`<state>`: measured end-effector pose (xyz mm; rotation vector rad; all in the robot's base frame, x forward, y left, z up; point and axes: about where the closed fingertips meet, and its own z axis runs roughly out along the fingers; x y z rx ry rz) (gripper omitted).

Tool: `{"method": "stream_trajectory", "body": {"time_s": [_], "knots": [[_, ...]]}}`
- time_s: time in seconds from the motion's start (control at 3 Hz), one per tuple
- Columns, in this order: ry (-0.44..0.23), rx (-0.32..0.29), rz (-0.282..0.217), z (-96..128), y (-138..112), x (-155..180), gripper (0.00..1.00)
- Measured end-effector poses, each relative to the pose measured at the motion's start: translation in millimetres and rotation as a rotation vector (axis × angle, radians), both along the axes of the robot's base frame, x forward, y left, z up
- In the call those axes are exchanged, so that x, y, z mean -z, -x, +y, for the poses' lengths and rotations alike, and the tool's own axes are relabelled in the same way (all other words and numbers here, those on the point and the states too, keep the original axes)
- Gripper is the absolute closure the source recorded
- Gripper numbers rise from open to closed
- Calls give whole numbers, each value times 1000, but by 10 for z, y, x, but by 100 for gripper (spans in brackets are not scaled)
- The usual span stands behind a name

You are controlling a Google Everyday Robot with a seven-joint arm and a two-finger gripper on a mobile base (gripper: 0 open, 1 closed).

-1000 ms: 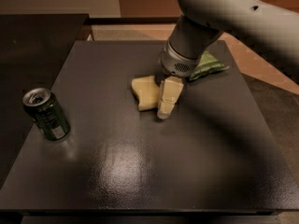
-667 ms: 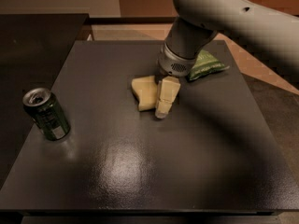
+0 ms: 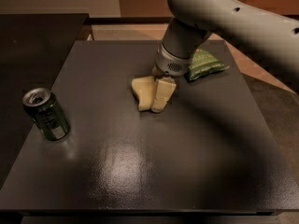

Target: Pick sponge

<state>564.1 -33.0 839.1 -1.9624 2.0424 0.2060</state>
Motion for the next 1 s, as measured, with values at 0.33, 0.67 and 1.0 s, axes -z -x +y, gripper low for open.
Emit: {"method": "stream_trajectory", "body": {"time_s": [0.33,0.67,1.0], "knots": [[-2,-4,3,22,16,-23,49],[1,-9,-2,32,48,-102,73],[9,-18,-15,90,112,-279,96]]}}
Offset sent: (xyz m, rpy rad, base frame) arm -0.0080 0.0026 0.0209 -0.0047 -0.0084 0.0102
